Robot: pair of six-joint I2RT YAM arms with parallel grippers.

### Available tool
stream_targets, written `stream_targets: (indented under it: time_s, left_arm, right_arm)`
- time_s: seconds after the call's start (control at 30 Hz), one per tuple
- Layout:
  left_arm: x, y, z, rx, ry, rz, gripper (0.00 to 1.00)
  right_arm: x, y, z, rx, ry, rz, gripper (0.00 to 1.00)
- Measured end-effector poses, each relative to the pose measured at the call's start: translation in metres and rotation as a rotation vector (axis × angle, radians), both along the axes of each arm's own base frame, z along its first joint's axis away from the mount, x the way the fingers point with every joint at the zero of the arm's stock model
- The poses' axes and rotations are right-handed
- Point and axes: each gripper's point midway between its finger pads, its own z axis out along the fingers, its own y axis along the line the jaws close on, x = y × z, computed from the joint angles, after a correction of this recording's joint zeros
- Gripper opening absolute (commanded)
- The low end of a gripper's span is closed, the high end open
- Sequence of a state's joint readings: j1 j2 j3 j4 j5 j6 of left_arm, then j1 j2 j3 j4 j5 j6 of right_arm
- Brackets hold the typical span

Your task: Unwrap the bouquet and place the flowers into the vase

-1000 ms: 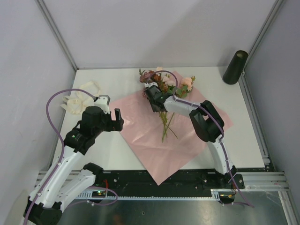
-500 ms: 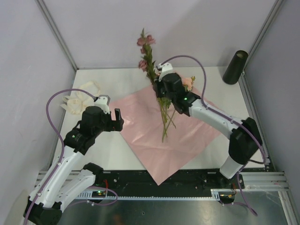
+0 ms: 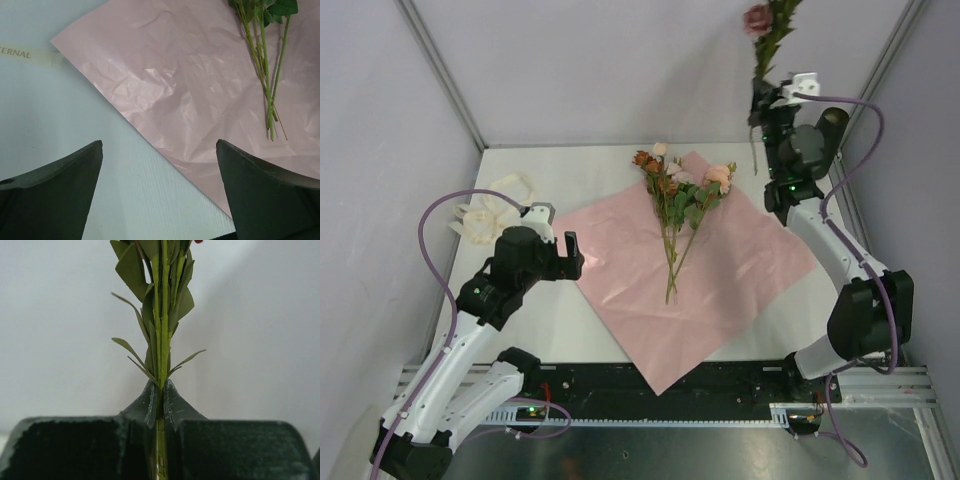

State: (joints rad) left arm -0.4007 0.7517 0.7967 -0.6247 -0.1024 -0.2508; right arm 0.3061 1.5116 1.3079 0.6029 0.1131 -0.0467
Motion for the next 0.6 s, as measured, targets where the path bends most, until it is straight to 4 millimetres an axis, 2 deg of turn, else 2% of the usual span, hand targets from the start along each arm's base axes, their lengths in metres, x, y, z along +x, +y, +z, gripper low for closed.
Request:
stream_targets:
  time_s: [0.07, 0.13, 0.2, 0.33, 0.47, 0.6]
  left_arm:
    - [0.0, 0.0, 0.0, 0.0, -0.001, 0.0, 1.0]
    - [0.0, 0.0, 0.0, 0.0, -0.001, 0.0, 1.0]
    - [0.0, 0.0, 0.0, 0.0, 0.0, 0.0, 1.0]
    - [0.0, 0.0, 0.0, 0.001, 0.0, -0.001, 1.0]
    - [0.001, 0.0, -0.002, 0.011, 0.006, -0.004, 1.0]
    - [0.002, 0.0, -0.004, 0.015, 0.014, -0.004, 1.0]
  right_arm:
    - [0.006, -0.032, 0.022, -0.006, -0.112, -0.059, 0.0]
    - [0.015, -0.062, 0.035, -0.017, -0.2, -0.116, 0.0]
    - [0.026, -0.091, 0.043, -0.039, -0.277, -0.169, 0.0]
    - [0.05, -0.135, 0.044, -0.081, -0.36, -0.238, 0.0]
    - [0.068, -0.172, 0.048, -0.12, -0.408, -0.295, 0.0]
    - [0.075, -0.196, 0.066, -0.149, -0.473, -0.33, 0.0]
